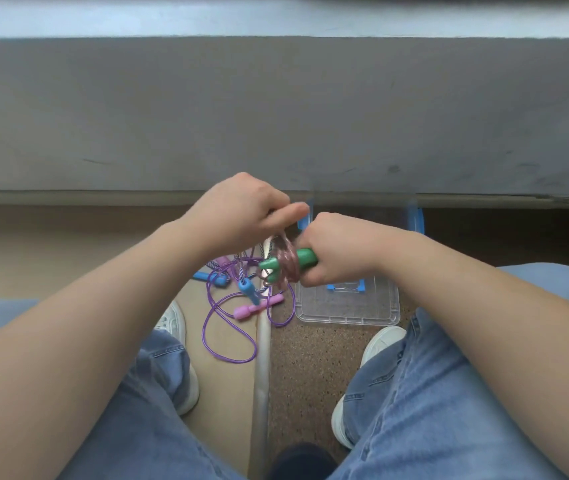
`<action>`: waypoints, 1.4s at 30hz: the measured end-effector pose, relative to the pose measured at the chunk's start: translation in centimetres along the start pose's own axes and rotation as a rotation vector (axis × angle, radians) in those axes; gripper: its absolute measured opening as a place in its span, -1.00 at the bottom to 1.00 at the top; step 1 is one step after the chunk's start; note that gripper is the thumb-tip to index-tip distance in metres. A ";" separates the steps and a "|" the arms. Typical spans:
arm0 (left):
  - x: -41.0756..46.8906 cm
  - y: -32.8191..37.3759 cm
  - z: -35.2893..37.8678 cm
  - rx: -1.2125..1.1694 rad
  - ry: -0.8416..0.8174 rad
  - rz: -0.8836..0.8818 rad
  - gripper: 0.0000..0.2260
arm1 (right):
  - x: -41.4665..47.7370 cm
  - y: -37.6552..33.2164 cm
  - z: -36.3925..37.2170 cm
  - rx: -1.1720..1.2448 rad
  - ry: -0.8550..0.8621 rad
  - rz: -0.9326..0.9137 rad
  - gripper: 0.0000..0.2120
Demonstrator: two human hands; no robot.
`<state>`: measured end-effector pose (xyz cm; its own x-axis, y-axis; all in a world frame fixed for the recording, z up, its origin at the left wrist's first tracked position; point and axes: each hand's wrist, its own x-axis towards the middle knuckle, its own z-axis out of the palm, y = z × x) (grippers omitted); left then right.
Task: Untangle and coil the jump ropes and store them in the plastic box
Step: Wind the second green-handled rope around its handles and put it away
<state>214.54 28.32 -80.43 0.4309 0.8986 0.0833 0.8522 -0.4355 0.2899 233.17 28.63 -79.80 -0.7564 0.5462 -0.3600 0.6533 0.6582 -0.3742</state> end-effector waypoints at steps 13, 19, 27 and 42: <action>-1.6 3.1 2.9 -0.439 -0.266 -0.245 -0.68 | 1.1 4.1 -0.8 0.384 0.426 0.525 -0.78; -0.4 1.7 0.3 0.221 -0.030 0.159 -0.52 | 1.2 2.3 1.1 -0.122 0.124 0.352 -0.81; 0.1 -0.5 1.1 -0.143 -0.107 -0.216 -0.53 | -0.1 0.8 -0.4 0.257 0.145 0.087 -0.70; -0.7 0.9 1.5 -0.142 -0.138 0.018 -0.69 | 1.5 3.1 0.3 0.002 0.194 0.550 -0.75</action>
<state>215.44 27.24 -81.66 0.4903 0.8707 -0.0386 0.7979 -0.4306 0.4219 234.07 31.32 -81.69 -0.2974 0.8926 -0.3387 0.9519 0.2498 -0.1776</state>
